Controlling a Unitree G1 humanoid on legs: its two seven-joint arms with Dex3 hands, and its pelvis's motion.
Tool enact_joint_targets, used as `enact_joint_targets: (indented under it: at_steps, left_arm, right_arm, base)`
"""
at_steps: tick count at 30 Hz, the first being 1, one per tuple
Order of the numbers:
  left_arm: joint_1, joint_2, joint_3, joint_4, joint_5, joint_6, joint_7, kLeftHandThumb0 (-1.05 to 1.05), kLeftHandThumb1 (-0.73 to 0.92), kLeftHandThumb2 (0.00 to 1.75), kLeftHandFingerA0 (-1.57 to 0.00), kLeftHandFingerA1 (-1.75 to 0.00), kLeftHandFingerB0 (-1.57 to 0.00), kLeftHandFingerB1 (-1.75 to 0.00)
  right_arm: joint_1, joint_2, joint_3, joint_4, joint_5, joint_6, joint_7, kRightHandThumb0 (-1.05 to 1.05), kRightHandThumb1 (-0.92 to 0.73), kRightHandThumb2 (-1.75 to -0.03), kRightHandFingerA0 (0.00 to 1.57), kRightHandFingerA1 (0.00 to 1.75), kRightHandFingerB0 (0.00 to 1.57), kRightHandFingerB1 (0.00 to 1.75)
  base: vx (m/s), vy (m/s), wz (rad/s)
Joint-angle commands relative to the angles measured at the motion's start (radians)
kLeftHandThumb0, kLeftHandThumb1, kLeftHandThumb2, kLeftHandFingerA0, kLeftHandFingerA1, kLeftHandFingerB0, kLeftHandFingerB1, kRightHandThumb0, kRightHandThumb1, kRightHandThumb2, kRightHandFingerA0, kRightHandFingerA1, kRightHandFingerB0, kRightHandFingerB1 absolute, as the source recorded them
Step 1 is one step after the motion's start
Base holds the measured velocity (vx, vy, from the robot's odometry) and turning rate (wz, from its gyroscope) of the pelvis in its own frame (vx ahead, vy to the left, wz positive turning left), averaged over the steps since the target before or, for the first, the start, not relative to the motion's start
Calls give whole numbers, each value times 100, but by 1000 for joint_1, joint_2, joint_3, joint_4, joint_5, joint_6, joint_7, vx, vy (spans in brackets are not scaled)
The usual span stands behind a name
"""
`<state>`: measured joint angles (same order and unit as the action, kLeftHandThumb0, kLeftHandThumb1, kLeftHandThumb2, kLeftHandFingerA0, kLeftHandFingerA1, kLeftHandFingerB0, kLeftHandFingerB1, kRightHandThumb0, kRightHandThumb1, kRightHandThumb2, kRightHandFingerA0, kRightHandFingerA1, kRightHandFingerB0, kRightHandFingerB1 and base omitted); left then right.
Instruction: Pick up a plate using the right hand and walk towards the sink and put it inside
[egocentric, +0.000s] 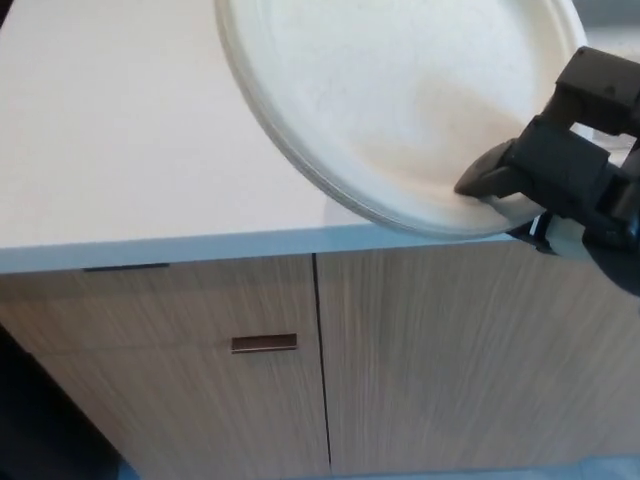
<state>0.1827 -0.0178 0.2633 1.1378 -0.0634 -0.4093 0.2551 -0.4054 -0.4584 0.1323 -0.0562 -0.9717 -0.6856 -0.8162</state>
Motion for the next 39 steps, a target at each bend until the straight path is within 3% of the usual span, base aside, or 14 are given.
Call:
enact_joint_targets:
  at_steps: [1, 2, 3, 5, 6, 9, 10, 14, 15, 16, 33, 34, 35, 39]
  left_arm:
    - [19, 11, 11, -16, -14, -36, -10, 5, 56, 162, -97, -165, -83, -137]
    - [17, 13, 8, -6, -6, -41, -3, 6, 56, 162, -100, -163, -81, -132]
    - [15, 14, 9, -1, -7, -41, -4, 4, 57, 161, -102, -162, -83, -133]
    - [11, 17, 11, 11, -9, -49, -9, 3, 74, 137, -128, -130, -108, -117]
    - [9, 15, 18, 12, -17, -47, -13, 5, 57, 162, -98, -164, -81, -135]
    - [10, 15, 18, 9, -13, -49, -11, 8, 54, 164, -101, -164, -84, -136]
    - [11, 16, 14, 8, -5, -49, -4, 3, 71, 133, -124, -126, -105, -114]
    - [12, 17, 12, 4, -2, -49, -2, 3, 71, 133, -123, -126, -104, -113]
    - [10, 15, 20, 0, -13, -40, -8, 6, 58, 155, -95, -166, -83, -142]
    - [13, 13, 20, -6, -14, -41, -11, 3, 71, 133, -122, -125, -106, -114]
    - [-6, 14, 21, -7, -4, -38, 2, 5, 75, 138, -129, -131, -105, -115]
    - [-6, 11, 24, -10, -10, -38, -4, 5, 77, 139, -129, -131, -107, -117]
    - [-5, 9, 25, -16, -11, -36, -5, 5, 75, 138, -126, -130, -106, -115]
    - [-5, 7, 21, -22, -1, -31, 6, 6, 76, 138, -126, -130, -106, -116]
  right_arm:
    - [-6, -2, -13, -9, 6, -12, -11, -20, -41, -127, 130, 152, 105, 139]
    - [-1, -3, -16, -15, 12, -8, 1, -14, -35, -142, 101, 175, 74, 175]
    - [1, -1, -17, -16, 20, -9, 7, -20, -40, -127, 131, 151, 106, 138]
    - [6, 3, -17, -13, 31, -13, 10, -18, -40, -125, 132, 152, 106, 138]
    - [7, 4, -18, -12, 36, -15, 15, -16, -39, -124, 132, 150, 107, 138]
    - [7, 8, -20, -12, 35, -16, 19, -16, -39, -124, 132, 150, 107, 137]
    - [5, 9, -21, -10, 31, -16, 18, -16, -39, -124, 132, 150, 107, 137]
    - [-5, 8, -22, 1, 20, -24, 11, -17, -38, -126, 132, 152, 106, 139]
    - [-6, 9, -24, 4, 13, -21, 5, -19, -41, -126, 131, 151, 106, 138]
    - [-8, 9, -25, 4, 4, -19, -3, -19, -41, -125, 131, 151, 106, 138]
    - [-28, 2, -37, 25, 30, -36, 24, -22, -44, -122, 131, 148, 105, 135]
    - [-30, -1, -37, 31, 27, -38, 22, -18, -43, -131, 99, 175, 76, 172]
    - [-35, -3, -36, 37, 24, -41, 18, -22, -47, -122, 129, 145, 104, 132]
    - [-46, -3, -34, 49, 35, -47, 30, -22, -44, -122, 129, 146, 103, 133]
  base:
    - [-104, -27, 3]
    - [0, 0, 0]
    - [0, 0, 0]
    - [-19, 125, -1]
    - [-6, 153, 28]
    - [8, 156, -2]
    - [6, 130, 9]
    - [-124, -45, -6]
    - [-114, -101, -7]
    - [-112, -124, -10]
    - [-87, -237, -2]
    - [0, 0, 0]
    - [0, 0, 0]
    - [-49, 62, 24]
